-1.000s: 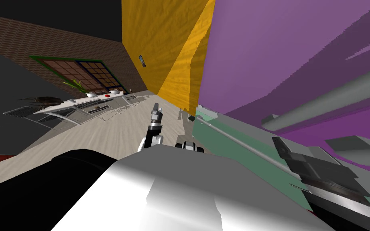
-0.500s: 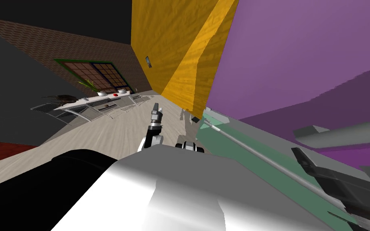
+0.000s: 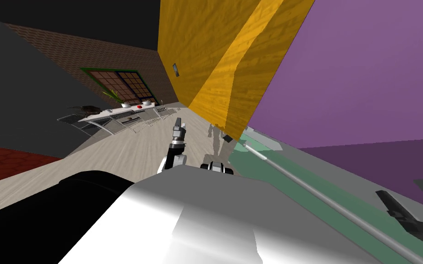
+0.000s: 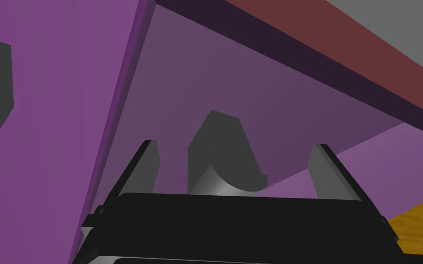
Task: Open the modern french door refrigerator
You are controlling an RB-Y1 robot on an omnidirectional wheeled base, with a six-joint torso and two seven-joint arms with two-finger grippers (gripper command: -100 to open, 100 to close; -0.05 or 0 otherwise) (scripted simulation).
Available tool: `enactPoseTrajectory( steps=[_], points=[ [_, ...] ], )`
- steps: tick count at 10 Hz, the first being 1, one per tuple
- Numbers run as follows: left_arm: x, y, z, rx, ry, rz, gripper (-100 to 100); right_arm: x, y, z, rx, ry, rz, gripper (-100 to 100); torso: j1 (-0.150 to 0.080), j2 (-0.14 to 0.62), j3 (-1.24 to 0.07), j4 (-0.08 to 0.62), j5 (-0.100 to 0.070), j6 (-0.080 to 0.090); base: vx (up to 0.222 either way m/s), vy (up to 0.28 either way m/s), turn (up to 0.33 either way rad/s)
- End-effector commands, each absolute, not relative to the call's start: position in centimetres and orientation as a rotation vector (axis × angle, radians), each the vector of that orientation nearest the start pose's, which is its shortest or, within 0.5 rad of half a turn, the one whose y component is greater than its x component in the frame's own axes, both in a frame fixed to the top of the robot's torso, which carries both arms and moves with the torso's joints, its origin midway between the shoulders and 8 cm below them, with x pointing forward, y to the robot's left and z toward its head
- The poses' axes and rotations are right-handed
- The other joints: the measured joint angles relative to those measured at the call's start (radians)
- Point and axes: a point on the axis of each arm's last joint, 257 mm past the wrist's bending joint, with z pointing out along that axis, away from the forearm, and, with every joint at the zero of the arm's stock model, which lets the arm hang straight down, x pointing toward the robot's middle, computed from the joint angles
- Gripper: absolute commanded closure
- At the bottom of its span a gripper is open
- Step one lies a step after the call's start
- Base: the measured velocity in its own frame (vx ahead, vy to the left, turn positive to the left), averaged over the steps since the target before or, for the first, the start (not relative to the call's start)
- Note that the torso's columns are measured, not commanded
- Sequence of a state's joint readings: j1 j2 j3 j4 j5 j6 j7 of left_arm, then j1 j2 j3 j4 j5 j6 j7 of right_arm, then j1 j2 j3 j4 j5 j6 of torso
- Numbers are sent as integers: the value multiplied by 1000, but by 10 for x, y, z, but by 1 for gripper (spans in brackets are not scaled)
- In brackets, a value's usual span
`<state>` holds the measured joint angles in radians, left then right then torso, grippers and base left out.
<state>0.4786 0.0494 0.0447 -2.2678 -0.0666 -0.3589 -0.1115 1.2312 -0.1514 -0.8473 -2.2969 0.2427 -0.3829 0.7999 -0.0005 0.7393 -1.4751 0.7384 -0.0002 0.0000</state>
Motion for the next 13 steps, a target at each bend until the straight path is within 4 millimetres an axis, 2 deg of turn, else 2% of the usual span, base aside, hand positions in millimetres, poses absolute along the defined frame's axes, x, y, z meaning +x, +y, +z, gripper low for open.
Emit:
enactPoseTrajectory(
  steps=[1,6,7,8,9,10,11,13],
  points=[
    [369,288,-2,-634,802,-1082,0,102,-564,-33,-44,1577,-906,-100,-1,-1,0,0,0,0,71,87,82],
    [369,288,-2,-634,802,-1082,0,52,-581,-28,-1,1620,-1084,-100,-1,0,0,0,0,0,51,56,57],
    [369,288,-2,-634,802,-1082,0,56,-579,-29,-9,1616,-1066,-100,-1,0,0,0,0,0,15,15,3],
    [369,288,-2,-634,802,-1082,0,54,-578,-22,-8,1616,-1074,-100,-1,0,0,0,0,0,89,-61,10],
    [369,288,-2,-634,802,-1081,0,55,-579,-25,-10,1617,-1072,-100,-5,-4,-2,-1,-1,0,56,-42,9],
    [369,288,-2,-634,802,-1081,0,55,-579,-24,-9,1617,-1072,100,-1,-2,-2,-1,-1,0,6,-15,-22],
    [369,288,-2,-634,802,-1082,0,41,-591,-23,30,1624,-1113,100,2,-1,0,-1,-2,-2,71,119,-196],
    [369,288,-2,-634,801,-1082,0,35,-596,-22,49,1627,-1131,100,13,-5,-2,-2,2,-2,95,195,-140]
  ],
)
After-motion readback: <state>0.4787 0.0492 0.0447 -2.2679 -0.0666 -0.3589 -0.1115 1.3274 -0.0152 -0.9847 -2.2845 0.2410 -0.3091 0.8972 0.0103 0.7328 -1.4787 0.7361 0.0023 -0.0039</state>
